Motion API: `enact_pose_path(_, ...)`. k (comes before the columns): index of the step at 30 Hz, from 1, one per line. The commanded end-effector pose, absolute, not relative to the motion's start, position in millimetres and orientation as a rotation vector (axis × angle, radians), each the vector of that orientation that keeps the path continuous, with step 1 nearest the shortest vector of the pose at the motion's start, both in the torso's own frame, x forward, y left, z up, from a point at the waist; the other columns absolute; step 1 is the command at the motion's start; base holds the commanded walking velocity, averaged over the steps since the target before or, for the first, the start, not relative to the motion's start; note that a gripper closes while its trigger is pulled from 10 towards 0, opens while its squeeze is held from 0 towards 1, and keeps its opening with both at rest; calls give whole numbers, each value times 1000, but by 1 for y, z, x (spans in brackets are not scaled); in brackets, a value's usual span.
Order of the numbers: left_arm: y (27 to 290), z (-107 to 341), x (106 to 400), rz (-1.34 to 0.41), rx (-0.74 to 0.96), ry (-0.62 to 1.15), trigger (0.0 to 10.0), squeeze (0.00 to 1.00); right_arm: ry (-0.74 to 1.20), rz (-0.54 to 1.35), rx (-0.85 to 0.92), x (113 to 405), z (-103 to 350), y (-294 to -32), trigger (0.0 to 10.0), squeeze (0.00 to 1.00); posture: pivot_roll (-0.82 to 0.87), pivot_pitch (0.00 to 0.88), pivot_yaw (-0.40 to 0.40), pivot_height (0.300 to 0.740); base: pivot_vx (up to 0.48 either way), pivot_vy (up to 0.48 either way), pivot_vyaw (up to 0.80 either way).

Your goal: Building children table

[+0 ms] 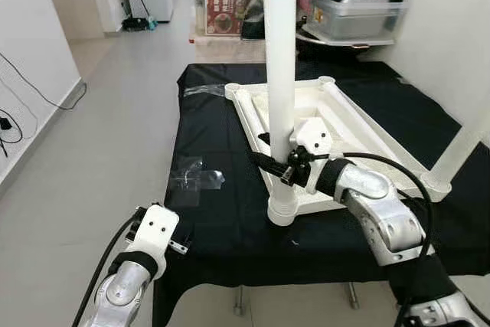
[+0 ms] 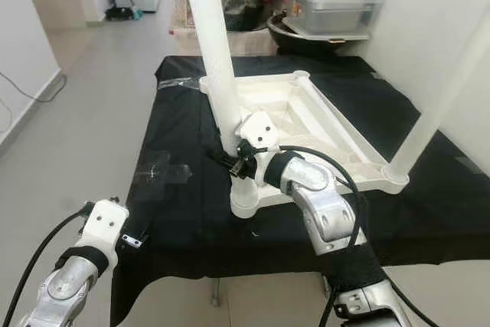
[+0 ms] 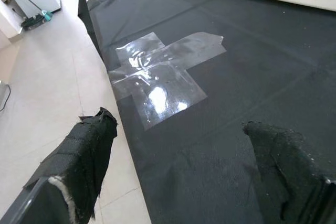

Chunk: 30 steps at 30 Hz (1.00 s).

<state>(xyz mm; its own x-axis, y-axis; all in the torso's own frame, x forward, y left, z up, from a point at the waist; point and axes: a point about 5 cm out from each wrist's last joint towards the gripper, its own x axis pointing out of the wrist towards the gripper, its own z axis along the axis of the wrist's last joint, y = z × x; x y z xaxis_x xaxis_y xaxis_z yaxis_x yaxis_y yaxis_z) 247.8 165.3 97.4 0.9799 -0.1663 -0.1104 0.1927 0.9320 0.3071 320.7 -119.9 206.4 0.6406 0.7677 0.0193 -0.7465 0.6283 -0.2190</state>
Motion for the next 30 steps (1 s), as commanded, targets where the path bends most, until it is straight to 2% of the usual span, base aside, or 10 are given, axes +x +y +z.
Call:
enact_pose_path(1,170,94,248,-179,336,101,10000,0,-41,864,-110,321,191,-117,0,0,76,0,-45,740,0,0,0)
enact_pose_path(24,172,94,250,-167,339,99,10000,0,-1,895,-96,311,182,-105,0,0,80,0,-50,740,0,0,0)
enact_pose_path(25,172,94,250,-165,340,99,10000,0,49,755,-98,323,177,-110,0,0,78,0,-52,740,0,0,0)
enact_pose_path(26,172,94,250,-165,340,99,10000,0,49,755,-98,323,177,-110,0,0,78,0,-52,740,0,0,0)
enact_pose_path(28,172,95,250,-162,341,95,10000,0,183,254,-9,350,160,-134,0,0,87,0,-55,740,0,0,0)
enact_pose_path(29,172,95,250,-162,341,95,10000,0,183,254,-9,350,160,-134,0,0,87,0,-55,740,0,0,0)
enact_pose_path(30,172,96,250,-161,342,92,10000,0,233,95,44,355,152,-140,0,0,91,0,-54,740,0,0,0)
